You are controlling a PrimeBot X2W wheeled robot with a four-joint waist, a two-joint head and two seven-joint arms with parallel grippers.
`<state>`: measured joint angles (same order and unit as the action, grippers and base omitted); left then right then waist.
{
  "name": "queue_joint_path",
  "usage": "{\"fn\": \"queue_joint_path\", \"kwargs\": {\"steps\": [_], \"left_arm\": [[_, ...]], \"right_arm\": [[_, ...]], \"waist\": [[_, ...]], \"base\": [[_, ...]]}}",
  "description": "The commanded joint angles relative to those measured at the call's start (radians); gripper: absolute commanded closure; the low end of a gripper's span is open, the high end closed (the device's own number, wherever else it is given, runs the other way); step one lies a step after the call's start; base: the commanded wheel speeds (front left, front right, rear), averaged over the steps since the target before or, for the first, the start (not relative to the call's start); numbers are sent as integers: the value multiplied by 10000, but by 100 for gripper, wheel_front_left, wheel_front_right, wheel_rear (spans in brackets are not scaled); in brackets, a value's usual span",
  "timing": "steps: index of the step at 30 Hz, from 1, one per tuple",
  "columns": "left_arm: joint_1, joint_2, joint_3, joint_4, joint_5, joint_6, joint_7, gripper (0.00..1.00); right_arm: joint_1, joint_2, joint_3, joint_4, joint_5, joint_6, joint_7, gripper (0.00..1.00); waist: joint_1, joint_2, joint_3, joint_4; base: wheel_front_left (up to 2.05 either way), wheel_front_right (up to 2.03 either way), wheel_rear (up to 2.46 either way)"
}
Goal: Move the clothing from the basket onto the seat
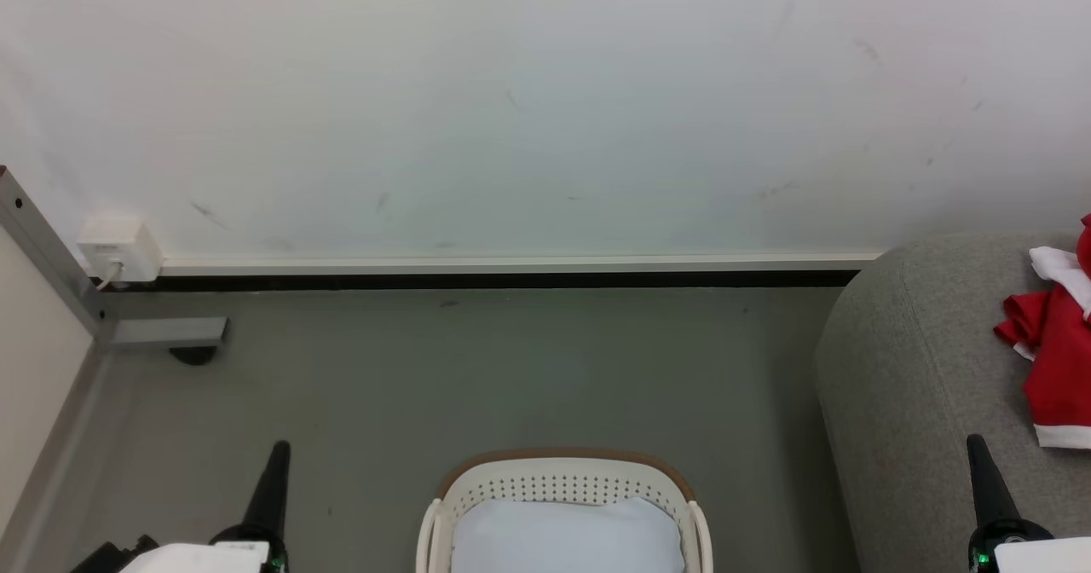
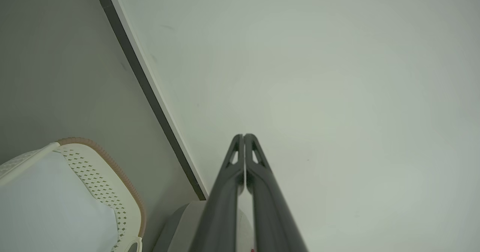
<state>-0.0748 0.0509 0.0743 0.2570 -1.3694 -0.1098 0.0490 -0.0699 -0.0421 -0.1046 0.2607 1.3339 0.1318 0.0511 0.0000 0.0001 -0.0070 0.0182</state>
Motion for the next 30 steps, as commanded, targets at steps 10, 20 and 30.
{"fn": "queue_joint_path", "kwargs": {"steps": [10,20,30], "left_arm": [[-224,22,178,-86,-897,-119,256,100],[-293,13,298,-106,-1601,-161,450,100],[-372,3,398,-129,-2247,-223,630,100]], "right_arm": [[-257,-109,-62,-119,1033,-16,226,100],[-334,-113,-90,-154,1831,-18,427,100],[-416,-118,-111,-181,2593,-20,613,100]], "waist": [[0,-1,30,-54],[0,-1,60,-108],[0,-1,89,-161]], "base": [[0,0,0],[0,0,0],[0,0,0]]}}
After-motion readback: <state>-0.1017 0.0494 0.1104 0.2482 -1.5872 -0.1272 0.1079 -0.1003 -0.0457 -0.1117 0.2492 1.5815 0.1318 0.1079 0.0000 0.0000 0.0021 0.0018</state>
